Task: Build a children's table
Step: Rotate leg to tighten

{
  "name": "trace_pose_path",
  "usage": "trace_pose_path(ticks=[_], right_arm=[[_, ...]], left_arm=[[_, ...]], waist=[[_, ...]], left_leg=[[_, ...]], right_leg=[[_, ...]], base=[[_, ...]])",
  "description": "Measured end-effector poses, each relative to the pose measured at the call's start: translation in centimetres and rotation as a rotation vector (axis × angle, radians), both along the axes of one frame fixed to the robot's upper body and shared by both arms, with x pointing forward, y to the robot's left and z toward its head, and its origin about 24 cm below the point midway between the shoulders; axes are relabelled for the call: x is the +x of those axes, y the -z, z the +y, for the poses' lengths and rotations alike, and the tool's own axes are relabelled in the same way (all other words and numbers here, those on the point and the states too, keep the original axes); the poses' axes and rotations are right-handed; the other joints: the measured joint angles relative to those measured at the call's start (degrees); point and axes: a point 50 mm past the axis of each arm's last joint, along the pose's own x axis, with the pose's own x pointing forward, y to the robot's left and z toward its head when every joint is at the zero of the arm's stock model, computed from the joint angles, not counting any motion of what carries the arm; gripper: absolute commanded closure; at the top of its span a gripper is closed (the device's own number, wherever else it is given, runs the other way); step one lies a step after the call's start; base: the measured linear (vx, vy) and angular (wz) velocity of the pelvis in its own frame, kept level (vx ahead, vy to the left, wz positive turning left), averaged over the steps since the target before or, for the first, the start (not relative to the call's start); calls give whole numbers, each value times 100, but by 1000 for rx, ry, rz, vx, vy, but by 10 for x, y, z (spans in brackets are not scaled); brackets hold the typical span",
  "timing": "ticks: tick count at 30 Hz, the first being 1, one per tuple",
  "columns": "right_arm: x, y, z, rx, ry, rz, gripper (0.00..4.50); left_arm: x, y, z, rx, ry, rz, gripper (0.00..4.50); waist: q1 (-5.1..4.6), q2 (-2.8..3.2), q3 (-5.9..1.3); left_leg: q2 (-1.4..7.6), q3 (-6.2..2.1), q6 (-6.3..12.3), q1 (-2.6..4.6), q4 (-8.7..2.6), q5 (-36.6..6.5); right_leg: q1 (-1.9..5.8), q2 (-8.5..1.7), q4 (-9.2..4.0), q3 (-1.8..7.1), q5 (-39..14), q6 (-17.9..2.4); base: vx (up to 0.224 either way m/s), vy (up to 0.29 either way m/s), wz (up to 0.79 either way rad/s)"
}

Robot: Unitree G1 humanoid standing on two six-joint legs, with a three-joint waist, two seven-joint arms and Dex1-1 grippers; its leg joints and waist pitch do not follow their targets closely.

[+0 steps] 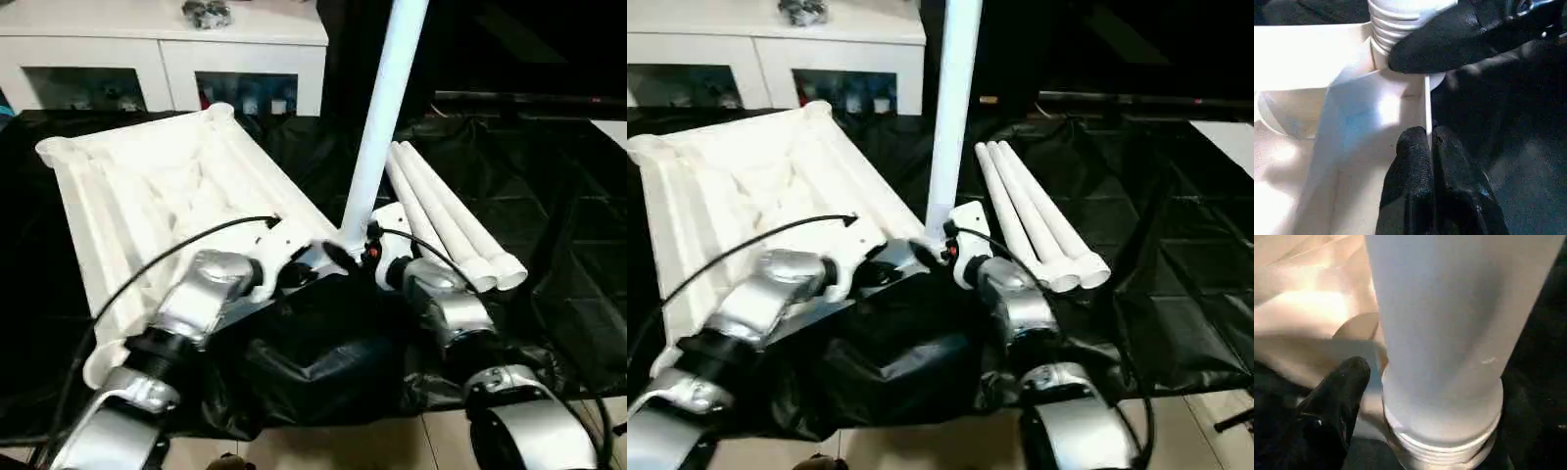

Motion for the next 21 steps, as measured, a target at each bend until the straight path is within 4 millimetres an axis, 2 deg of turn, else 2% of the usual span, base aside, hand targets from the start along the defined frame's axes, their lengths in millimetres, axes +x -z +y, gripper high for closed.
trace_pose_path(ticks=[7, 12, 21], right_arm=[[-18, -7, -23, -28, -301, -2, 60], [-26, -8, -26, -18, -388, 20, 60], [-34, -9, -23, -8, -463, 41, 140]], left_arm=[[-15, -4, 22, -4, 161, 37, 450], [-20, -6, 29, 10, 236, 63, 450], [-25, -6, 31, 11, 303, 97, 450]], waist=[[79, -2, 1], [124, -6, 3], [167, -10, 4]], left_leg=[[4, 5, -14, -21, -5, -15], [7, 7, -15, -18, -1, -15], [5, 8, -16, -14, 1, -14]], right_leg=[[-4, 1, -8, -4, -14, 6], [-5, 1, -3, -4, -13, 4], [1, 0, 0, 1, -10, -1]], base=[[0, 0, 0], [0, 0, 0], [0, 0, 0]])
